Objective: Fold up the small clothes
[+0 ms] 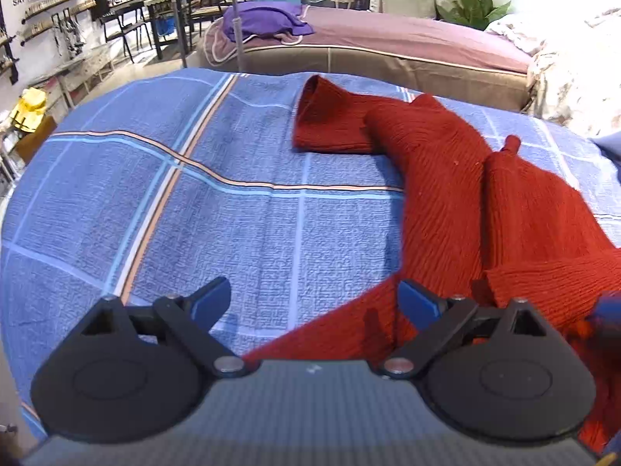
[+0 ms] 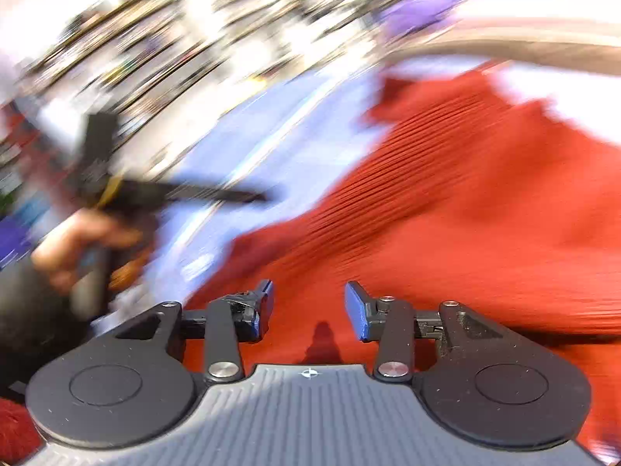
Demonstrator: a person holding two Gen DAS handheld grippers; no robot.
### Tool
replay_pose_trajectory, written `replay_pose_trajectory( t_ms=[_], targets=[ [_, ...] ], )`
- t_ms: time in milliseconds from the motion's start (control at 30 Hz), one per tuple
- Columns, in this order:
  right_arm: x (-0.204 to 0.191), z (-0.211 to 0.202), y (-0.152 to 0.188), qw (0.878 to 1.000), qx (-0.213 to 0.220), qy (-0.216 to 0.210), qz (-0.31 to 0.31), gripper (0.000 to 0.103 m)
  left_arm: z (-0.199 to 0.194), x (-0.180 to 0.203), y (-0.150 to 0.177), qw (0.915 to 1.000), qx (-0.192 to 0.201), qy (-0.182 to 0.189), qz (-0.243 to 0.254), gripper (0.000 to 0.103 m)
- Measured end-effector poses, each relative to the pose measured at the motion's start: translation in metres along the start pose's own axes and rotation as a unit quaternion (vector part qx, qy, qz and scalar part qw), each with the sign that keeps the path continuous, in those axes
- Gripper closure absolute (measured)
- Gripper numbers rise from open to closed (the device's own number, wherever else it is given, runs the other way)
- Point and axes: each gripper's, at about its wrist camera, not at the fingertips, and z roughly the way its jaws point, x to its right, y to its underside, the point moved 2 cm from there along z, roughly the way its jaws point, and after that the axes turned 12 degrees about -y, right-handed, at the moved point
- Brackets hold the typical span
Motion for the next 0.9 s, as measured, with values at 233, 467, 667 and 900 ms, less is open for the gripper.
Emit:
replay_pose_trajectory(
  t_ms=[233, 467, 667, 900],
  targets=[
    [0.053, -0.062, 0.006, 0.966, 0.057, 0.249, 0.025, 0.000, 0.021, -0.004, 0.005, 0.9988, -0.033, 0.021, -0.029, 0.005],
    [0.090, -0.057, -0.017, 0.961, 0.072, 0.261, 0.057, 0.000, 0.046, 0.029, -0.047, 0.9965, -0.011, 0.070, -0.044, 0.005],
    [0.111, -0.042, -0.039, 0.967, 0.076, 0.229, 0.086, 0.000, 0.106, 0.070, -0.083, 0.9945, -0.027, 0.085, -0.056, 0.005],
    [0.144, -0.022, -0.057, 0.960, 0.059, 0.259, 0.087, 0.000, 0.160, 0.120, -0.099, 0.9848, -0.069, 0.139, -0.078, 0.074]
  ],
)
